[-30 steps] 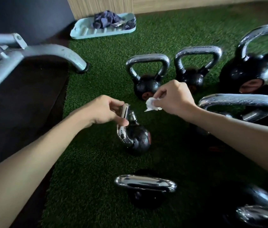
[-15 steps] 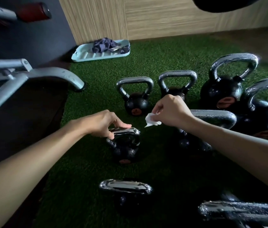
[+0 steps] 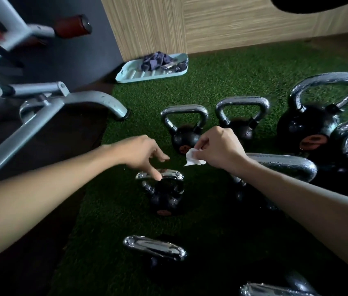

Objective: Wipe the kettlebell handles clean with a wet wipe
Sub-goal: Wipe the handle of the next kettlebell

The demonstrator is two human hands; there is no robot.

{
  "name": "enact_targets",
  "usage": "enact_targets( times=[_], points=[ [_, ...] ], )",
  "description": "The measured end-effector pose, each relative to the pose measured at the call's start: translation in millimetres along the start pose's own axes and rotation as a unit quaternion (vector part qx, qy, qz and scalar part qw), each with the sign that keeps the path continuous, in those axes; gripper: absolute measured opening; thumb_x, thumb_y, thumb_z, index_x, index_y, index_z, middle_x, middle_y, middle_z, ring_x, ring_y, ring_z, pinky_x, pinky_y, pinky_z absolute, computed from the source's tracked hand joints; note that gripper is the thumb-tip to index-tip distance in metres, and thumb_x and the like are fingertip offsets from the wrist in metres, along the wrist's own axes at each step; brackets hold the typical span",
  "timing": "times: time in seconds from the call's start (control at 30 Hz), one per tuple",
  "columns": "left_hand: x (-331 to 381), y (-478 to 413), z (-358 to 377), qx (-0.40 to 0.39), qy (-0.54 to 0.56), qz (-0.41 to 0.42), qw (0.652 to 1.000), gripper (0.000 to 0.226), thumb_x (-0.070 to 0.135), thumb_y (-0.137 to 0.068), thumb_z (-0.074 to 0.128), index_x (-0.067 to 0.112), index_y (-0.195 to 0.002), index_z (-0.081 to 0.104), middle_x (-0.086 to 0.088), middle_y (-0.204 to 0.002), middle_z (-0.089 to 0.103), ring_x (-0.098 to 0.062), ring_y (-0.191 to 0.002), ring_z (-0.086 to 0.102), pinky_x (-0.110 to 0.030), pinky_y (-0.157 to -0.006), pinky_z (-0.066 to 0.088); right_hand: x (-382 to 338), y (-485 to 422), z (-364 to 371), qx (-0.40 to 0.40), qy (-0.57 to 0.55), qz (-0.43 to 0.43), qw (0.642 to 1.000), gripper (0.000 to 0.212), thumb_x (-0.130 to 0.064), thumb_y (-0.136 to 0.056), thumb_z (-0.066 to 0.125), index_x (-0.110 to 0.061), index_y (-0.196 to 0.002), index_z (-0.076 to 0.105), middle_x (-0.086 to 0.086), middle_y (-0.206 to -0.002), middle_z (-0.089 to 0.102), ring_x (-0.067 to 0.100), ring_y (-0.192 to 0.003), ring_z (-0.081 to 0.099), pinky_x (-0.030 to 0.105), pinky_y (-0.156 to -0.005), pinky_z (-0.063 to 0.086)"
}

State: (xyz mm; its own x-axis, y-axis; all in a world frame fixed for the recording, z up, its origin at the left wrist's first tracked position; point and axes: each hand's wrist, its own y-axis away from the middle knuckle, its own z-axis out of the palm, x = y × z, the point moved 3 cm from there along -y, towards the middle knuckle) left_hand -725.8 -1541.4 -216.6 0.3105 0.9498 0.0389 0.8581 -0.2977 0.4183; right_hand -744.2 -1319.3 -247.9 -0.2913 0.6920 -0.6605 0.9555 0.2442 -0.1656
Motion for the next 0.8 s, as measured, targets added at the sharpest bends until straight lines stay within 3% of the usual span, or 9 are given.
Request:
enact_targets(
  times=[0.13, 0.23, 0.3, 0.37, 0.43, 0.6, 0.67, 0.73, 0.8],
  points=[
    [-8, -28, -56, 0.123, 0.092, -0.069, 0.986, 0.056, 0.058, -0.070, 0.084, 0.045, -0.123, 0.068, 0.024, -0.112, 0.072, -0.004, -0.096, 0.067, -0.027, -0.082, 0.054, 7, -26, -19, 0.033, -0.047, 0.018, 0.998, 0.009, -0.029, -0.074, 0.084, -0.024, -0.070, 0.077, -0.014, -0.061, 0.064, 0.010, -0.064, 0.066, 0.018, -0.049, 0.041],
    [-17, -47, -82, 0.183, 0.137, -0.128, 0.965, 0.046, 0.043, -0.075, 0.087, 0.042, -0.118, 0.071, 0.020, -0.107, 0.073, -0.001, -0.083, 0.065, -0.022, -0.063, 0.045, 6, -52, -33, 0.053, -0.088, 0.042, 0.994, 0.011, -0.030, -0.079, 0.083, -0.024, -0.073, 0.076, -0.013, -0.062, 0.062, 0.009, -0.064, 0.063, 0.022, -0.057, 0.049],
    [-24, -61, -89, 0.155, 0.093, -0.147, 0.972, 0.048, 0.046, -0.073, 0.086, 0.042, -0.118, 0.071, 0.014, -0.117, 0.070, -0.006, -0.087, 0.065, -0.027, -0.067, 0.051, 4, -70, -32, 0.070, -0.103, 0.066, 0.990, 0.011, -0.032, -0.081, 0.081, -0.022, -0.077, 0.077, -0.014, -0.063, 0.060, 0.010, -0.066, 0.061, 0.025, -0.063, 0.050],
    [-36, -74, -92, 0.148, 0.042, -0.155, 0.976, 0.049, 0.051, -0.072, 0.086, 0.044, -0.119, 0.070, 0.007, -0.128, 0.067, -0.016, -0.102, 0.065, -0.036, -0.084, 0.057, 0, -89, -25, 0.076, -0.092, 0.079, 0.990, 0.012, -0.033, -0.083, 0.080, -0.021, -0.081, 0.078, -0.014, -0.066, 0.059, 0.014, -0.072, 0.063, 0.025, -0.065, 0.049],
    [-51, -87, -95, 0.161, 0.046, -0.158, 0.973, 0.046, 0.048, -0.075, 0.085, 0.044, -0.118, 0.070, 0.005, -0.126, 0.068, -0.016, -0.095, 0.063, -0.032, -0.079, 0.055, -4, -107, -19, 0.080, -0.073, 0.084, 0.991, 0.014, -0.036, -0.085, 0.079, -0.021, -0.086, 0.077, -0.008, -0.072, 0.064, 0.016, -0.077, 0.066, 0.026, -0.066, 0.051],
    [-89, -134, -96, 0.207, 0.106, -0.101, 0.967, 0.054, 0.047, -0.073, 0.086, 0.045, -0.124, 0.069, -0.001, -0.128, 0.070, -0.009, -0.059, 0.060, -0.028, -0.061, 0.055, 4, -141, -5, 0.143, -0.060, 0.123, 0.980, 0.011, -0.039, -0.085, 0.075, -0.028, -0.082, 0.072, -0.003, -0.086, 0.073, 0.018, -0.084, 0.068, 0.032, -0.073, 0.057],
    [-101, -151, -87, 0.223, 0.148, -0.073, 0.961, 0.059, 0.050, -0.071, 0.086, 0.044, -0.126, 0.068, 0.001, -0.107, 0.077, -0.006, -0.049, 0.053, -0.021, -0.049, 0.047, 12, -146, 1, 0.179, -0.077, 0.139, 0.971, 0.011, -0.042, -0.084, 0.077, -0.033, -0.084, 0.070, -0.006, -0.085, 0.071, 0.015, -0.081, 0.067, 0.026, -0.070, 0.049],
    [-107, -161, -74, 0.222, 0.173, -0.034, 0.959, 0.061, 0.050, -0.071, 0.085, 0.040, -0.128, 0.067, 0.009, -0.073, 0.070, -0.003, -0.042, 0.043, -0.013, -0.039, 0.032, 19, -147, 10, 0.198, -0.069, 0.153, 0.966, 0.014, -0.042, -0.083, 0.078, -0.031, -0.089, 0.073, -0.007, -0.083, 0.071, 0.014, -0.082, 0.067, 0.024, -0.069, 0.044],
    [-108, -170, -62, 0.215, 0.188, 0.013, 0.958, 0.063, 0.050, -0.069, 0.086, 0.035, -0.128, 0.068, 0.009, -0.075, 0.070, 0.001, -0.040, 0.039, -0.010, -0.036, 0.028, 25, -147, 19, 0.206, -0.041, 0.162, 0.964, 0.015, -0.040, -0.083, 0.078, -0.030, -0.093, 0.076, -0.008, -0.086, 0.074, 0.014, -0.086, 0.069, 0.024, -0.071, 0.045]
  ],
)
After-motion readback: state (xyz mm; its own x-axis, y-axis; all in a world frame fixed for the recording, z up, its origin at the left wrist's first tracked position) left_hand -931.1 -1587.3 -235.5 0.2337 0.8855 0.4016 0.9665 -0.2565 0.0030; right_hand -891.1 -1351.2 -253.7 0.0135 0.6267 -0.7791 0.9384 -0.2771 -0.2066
